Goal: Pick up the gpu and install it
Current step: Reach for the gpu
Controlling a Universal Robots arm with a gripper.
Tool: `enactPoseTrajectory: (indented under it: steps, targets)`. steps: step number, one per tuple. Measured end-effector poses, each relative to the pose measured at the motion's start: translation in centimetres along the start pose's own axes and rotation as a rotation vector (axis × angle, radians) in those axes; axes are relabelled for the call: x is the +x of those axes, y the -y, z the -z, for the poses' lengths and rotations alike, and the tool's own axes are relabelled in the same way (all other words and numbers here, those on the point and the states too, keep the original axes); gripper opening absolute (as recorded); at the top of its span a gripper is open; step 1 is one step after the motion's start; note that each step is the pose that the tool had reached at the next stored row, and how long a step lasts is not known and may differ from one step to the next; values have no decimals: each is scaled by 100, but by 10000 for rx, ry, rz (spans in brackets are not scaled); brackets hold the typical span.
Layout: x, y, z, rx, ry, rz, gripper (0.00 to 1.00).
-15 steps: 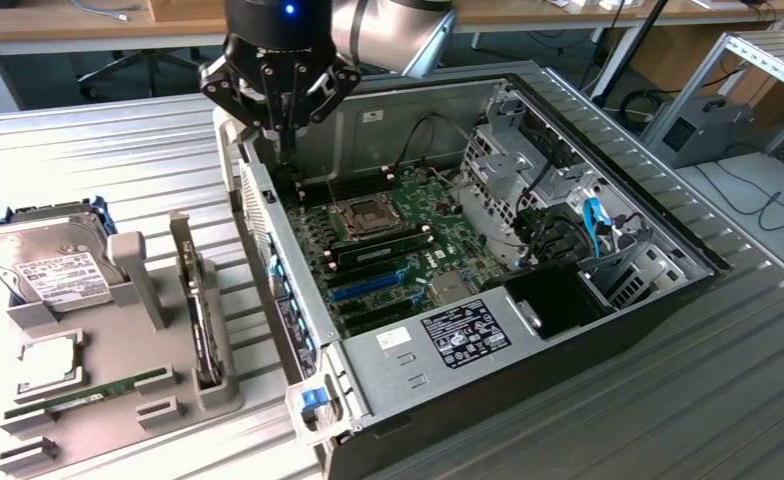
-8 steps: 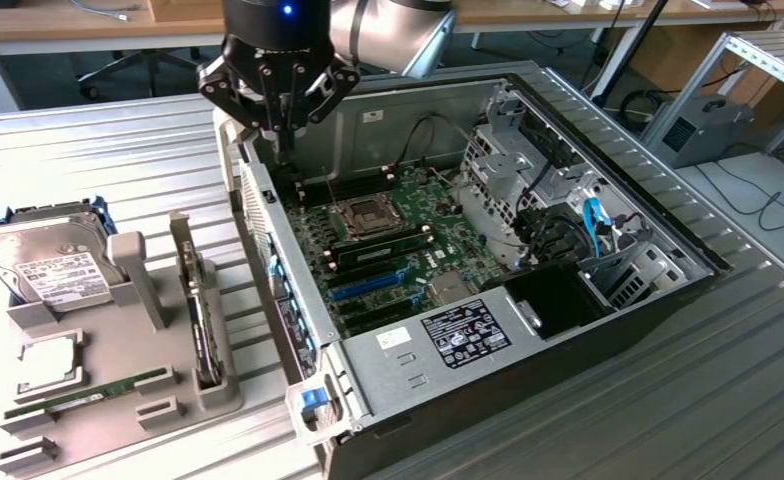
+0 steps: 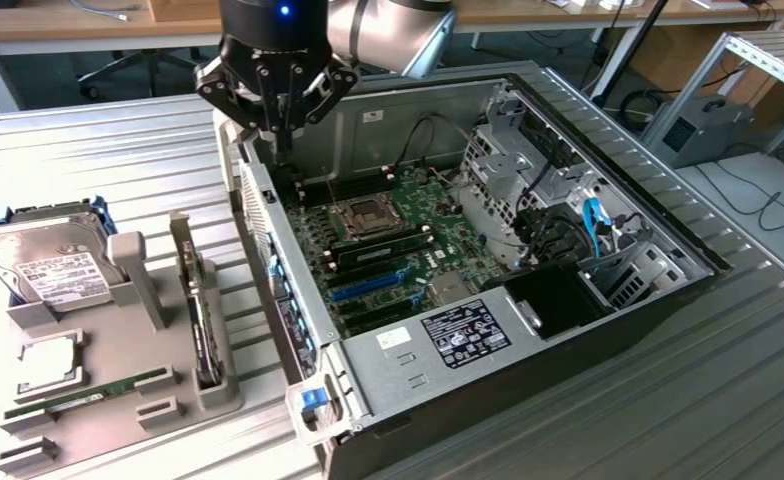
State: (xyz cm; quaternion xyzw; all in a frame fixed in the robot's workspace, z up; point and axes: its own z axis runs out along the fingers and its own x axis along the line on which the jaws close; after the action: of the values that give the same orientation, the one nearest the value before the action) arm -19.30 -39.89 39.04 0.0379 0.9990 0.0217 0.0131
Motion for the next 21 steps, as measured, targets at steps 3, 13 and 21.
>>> enactPoseTrajectory:
  steps: [3,13,21]
  targets:
    - [6,1,-1,0,0,0,11]
    - [34,3,-6,0,0,-1,11]
    - [61,5,-8,1,0,0,11]
